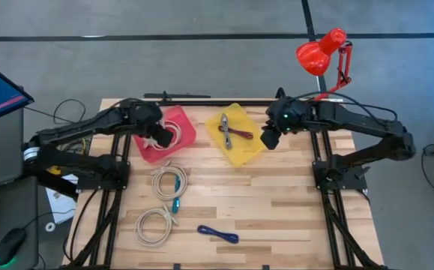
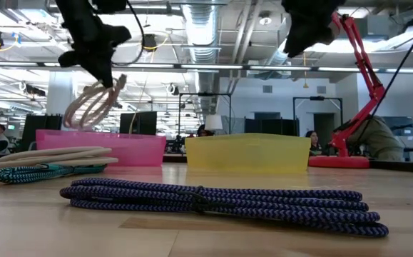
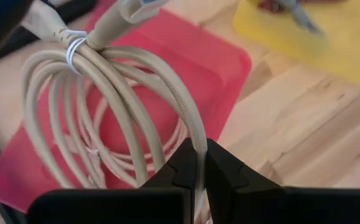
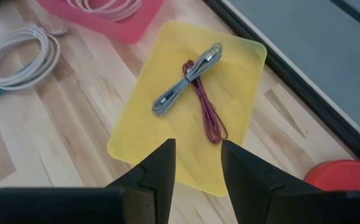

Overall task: Pick & Place USB Port
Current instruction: Put the white HDMI cable into the pink transparent bin

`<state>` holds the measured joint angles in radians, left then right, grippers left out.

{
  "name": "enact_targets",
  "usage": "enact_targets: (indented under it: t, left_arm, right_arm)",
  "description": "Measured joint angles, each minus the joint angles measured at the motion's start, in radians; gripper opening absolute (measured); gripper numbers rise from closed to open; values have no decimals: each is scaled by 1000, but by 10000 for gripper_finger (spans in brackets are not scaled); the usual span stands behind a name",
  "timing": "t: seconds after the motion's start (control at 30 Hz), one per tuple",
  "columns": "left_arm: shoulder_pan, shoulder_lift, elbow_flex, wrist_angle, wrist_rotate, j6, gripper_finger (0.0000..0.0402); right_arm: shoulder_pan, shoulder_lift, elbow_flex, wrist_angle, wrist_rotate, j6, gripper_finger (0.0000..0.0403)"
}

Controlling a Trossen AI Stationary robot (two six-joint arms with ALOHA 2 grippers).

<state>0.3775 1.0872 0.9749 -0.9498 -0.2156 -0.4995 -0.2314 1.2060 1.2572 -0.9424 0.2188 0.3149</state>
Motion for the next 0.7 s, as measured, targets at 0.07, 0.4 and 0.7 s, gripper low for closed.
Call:
enact_targets:
  t: [0.07,0.4,0.7]
  left_arm:
    - [0,37,0,-1,12,14,13]
    - [0,170,-21,3,13,32,13]
    - [0,175,-200,99,33,-12,13]
  right_arm:
    - [0,13,0,0,0,0,121]
    - [0,22,0,0,0,0,120]
    - [0,22,0,0,0,0,120]
